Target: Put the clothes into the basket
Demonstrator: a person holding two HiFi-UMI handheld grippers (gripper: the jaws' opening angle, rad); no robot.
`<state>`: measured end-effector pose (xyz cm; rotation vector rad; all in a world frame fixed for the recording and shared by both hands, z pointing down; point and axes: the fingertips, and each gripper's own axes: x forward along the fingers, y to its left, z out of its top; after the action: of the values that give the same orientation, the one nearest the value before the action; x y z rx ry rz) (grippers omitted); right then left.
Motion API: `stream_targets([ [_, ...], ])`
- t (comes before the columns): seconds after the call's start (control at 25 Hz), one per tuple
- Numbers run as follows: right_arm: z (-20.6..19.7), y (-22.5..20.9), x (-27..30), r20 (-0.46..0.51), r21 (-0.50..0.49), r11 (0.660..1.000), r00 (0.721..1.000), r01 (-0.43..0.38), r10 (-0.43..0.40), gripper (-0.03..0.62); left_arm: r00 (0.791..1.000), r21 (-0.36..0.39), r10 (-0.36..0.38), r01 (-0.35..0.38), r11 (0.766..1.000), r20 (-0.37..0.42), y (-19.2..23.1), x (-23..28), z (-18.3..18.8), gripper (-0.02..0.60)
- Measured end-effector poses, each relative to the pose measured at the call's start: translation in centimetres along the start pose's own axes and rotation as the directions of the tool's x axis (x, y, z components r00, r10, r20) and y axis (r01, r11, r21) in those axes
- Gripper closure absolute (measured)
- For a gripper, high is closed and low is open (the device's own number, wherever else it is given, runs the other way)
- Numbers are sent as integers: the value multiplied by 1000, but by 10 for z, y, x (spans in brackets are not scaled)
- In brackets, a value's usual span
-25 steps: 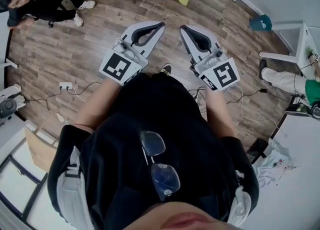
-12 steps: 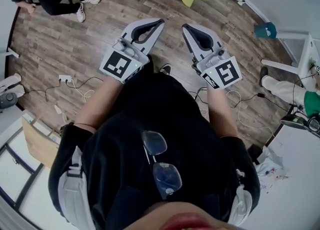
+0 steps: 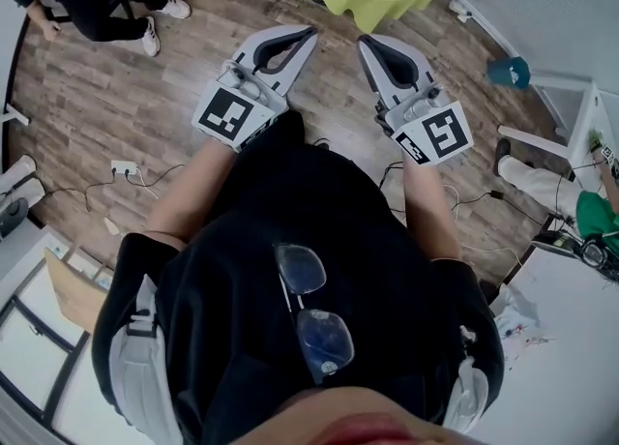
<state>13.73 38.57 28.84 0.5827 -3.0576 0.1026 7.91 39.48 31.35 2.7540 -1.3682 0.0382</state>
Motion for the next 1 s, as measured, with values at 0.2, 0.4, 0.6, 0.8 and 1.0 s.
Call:
stream_targets([
  [0.2,8,-27,57,-4,7,1000,1000,21,-21,568,999,2,-36,36,999,-8,59,11,7,572],
  [0.4,8,-42,97,-11,19,998,998,54,-54,568,999,-5,-54,54,999,7,107,18,8,572],
  [0.6,5,-68,122,-12,30,998,998,56,-56,568,998,-2,-56,56,998,0,140,38,9,572],
  [0.8,-1,-105,144,-12,41,999,999,30,-30,568,999,1,-39,39,999,-17,167,64,6,572],
  [1.0,1,-152,168,-5,33,999,1000,-20,21,568,1000,20,9,-9,1000,-4,199,103,13,572],
])
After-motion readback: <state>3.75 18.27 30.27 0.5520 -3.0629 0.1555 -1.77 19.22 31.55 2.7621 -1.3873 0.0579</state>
